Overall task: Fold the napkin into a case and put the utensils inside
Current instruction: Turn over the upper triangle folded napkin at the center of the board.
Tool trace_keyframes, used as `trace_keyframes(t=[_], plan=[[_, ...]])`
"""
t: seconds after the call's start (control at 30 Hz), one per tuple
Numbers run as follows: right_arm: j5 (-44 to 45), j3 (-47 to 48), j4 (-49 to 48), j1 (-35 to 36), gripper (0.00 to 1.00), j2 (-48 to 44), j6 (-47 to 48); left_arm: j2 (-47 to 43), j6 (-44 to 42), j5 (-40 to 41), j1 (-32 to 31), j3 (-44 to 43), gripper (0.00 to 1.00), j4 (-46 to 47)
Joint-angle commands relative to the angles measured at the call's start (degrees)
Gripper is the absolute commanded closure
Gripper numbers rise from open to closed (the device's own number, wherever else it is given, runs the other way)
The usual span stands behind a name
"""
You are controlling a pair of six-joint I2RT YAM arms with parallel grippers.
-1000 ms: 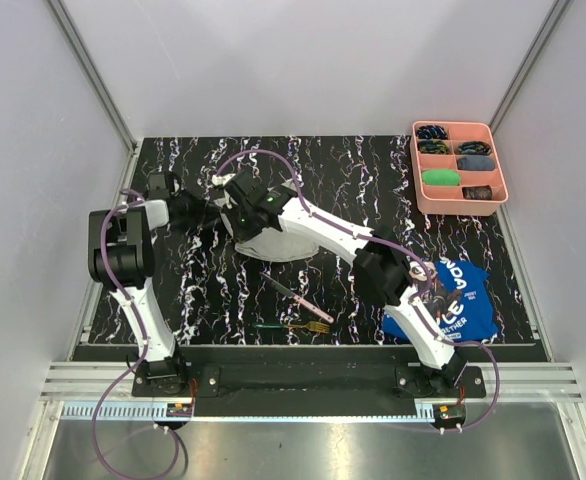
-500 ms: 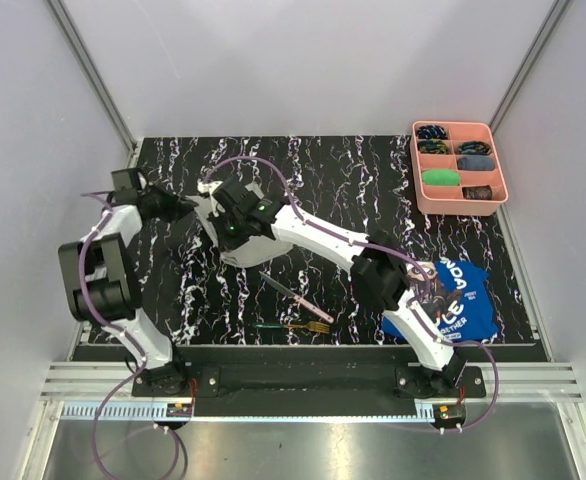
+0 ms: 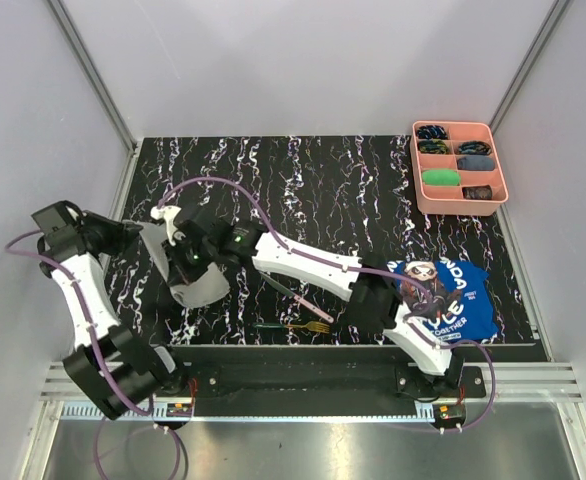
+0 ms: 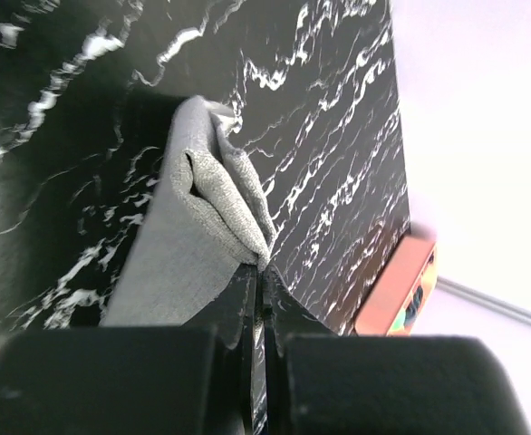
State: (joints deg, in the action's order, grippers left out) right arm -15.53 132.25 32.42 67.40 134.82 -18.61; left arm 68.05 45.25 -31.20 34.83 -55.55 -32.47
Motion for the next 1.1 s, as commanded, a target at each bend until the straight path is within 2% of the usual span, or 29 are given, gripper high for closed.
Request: trace_keyframes(t=[0.0,0.1,0.23,0.3,0.33,0.37,0.5,0.57,0.67,0.8,0.9,1.07], plan=[[-13.1,1.6,1.8,2.0,1.0,-7.4,-5.5,-4.1,-3.4,3.5,2.7,-8.9,1.0,1.8],[-17.4,1.2,-1.0,2.0,1.0,-8.6,-7.0,-4.5,-2.5,4.9,3.1,-12.0,1.0,1.6],[-24.1,-7.1,-9.8,-0.4,1.0,-10.9,-11.8,-2.5,-1.0,8.2,0.7,-14.0,1.0,3.6],[-27.6,-12.2,-18.7,-3.1,1.0,-12.3,-15.9,-0.9,-1.0,11.8,-2.1,-14.5,1.0,5.7],[-29.1,-17.4,-22.2,-4.4,1.0,-12.5,-18.0,1.7,-1.0,14.9,-5.8,-15.3,1.0,6.1],[-32.7,-19.9,-29.4,-5.7,1.0,-12.5,-22.1,3.4,-1.0,16.4,-7.7,-15.7,1.0,6.9],[-39.0,-31.1,-46.2,-12.4,1.0,-11.7,-30.0,14.4,0.4,20.1,-15.0,-16.7,1.0,11.5],[-43.1,-34.9,-53.2,-16.1,1.0,-10.5,-33.9,18.9,1.6,18.5,-17.9,-18.0,1.0,14.3],[-45.0,-38.2,-53.0,-20.1,1.0,-8.8,-31.8,26.5,2.4,18.3,-21.9,-20.7,1.0,19.2],[-47.0,-38.2,-46.4,-24.6,1.0,-6.5,-26.8,34.9,3.7,17.1,-25.8,-25.1,1.0,22.2],[-47.1,-37.6,-40.3,-26.9,1.0,-5.0,-21.5,39.6,5.1,15.2,-27.3,-27.0,0.97,25.8],[-45.9,-35.9,-33.5,-29.9,1.0,-2.5,-15.5,47.0,4.8,13.2,-28.3,-32.3,0.91,25.9]])
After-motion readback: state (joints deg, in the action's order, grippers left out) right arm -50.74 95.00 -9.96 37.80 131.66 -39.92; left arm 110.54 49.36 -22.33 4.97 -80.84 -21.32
